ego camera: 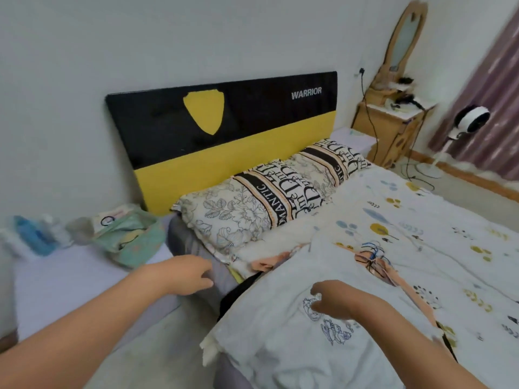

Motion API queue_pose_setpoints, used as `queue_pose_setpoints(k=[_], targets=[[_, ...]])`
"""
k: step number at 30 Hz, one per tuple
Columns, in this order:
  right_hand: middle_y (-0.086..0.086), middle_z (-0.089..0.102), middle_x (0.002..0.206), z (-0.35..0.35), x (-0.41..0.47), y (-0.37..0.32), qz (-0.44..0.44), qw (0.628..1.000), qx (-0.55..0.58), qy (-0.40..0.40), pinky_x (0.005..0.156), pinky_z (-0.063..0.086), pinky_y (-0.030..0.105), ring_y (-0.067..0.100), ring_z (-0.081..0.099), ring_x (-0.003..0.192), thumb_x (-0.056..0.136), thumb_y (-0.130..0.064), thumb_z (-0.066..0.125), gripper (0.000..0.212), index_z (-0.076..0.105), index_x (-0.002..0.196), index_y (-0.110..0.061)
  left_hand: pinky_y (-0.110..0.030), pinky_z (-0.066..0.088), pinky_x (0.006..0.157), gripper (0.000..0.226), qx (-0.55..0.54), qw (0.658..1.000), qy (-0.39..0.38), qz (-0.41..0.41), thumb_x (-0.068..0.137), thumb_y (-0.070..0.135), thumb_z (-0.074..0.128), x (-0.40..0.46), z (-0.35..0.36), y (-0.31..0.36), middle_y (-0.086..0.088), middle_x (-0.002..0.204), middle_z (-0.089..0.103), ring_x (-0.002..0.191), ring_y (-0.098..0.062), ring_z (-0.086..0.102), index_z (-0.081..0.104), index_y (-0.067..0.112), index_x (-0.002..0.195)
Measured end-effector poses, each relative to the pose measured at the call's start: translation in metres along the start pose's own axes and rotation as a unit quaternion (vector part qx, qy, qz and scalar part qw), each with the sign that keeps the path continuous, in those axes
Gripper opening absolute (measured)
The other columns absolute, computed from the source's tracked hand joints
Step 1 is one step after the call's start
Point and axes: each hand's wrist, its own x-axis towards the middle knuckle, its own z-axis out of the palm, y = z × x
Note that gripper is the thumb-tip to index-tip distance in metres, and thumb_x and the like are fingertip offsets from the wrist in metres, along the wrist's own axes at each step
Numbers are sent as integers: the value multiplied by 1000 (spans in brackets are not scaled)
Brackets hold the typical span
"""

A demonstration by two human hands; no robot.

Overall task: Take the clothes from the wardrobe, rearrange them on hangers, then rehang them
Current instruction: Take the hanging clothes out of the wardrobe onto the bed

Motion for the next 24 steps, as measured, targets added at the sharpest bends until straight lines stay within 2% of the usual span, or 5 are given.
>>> queue_pose_setpoints(k=[7, 12, 15, 20, 24], targets=[[5, 37, 148, 0, -8, -83, -107, 991, -80, -7, 104, 33, 29, 22, 37, 134, 96, -33, 43, 49, 38, 142, -17, -27, 33, 100, 48, -69, 991, -17, -112, 96, 42, 40, -94, 63, -45, -5, 142, 43, 128, -21, 42, 39, 18, 138], [9, 51, 133, 1, -19, -165, -172, 970, -170, -5, 89, 39, 39, 28, 48, 121, 96, -32, 41, 37, 50, 127, -14, -27, 37, 99, 46, -116, 977, 4, -177, 96, 39, 43, -167, 89, -87, -7, 138, 47, 123, -21, 47, 43, 14, 135], [8, 49, 135, 12, -29, -221, -213, 958, -190, -11, 95, 40, 35, 27, 48, 122, 96, -32, 42, 39, 46, 131, -14, -26, 38, 98, 44, -140, 967, 26, -210, 95, 37, 44, -217, 106, -116, -8, 136, 49, 122, -22, 48, 44, 14, 133], [5, 48, 139, 47, -46, -327, -279, 941, -187, -30, 92, 40, 30, 23, 49, 122, 94, -30, 44, 44, 44, 136, -17, -25, 34, 100, 46, -177, 944, 41, -274, 97, 36, 42, -312, 147, -169, -6, 142, 43, 127, -20, 43, 40, 15, 137], [2, 40, 146, 86, -65, -424, -336, 919, -199, -45, 105, 33, 29, 21, 41, 131, 94, -34, 46, 49, 39, 141, -22, -23, 33, 100, 46, -228, 907, 49, -350, 98, 34, 39, -405, 188, -215, -7, 144, 41, 130, -19, 41, 39, 11, 138]])
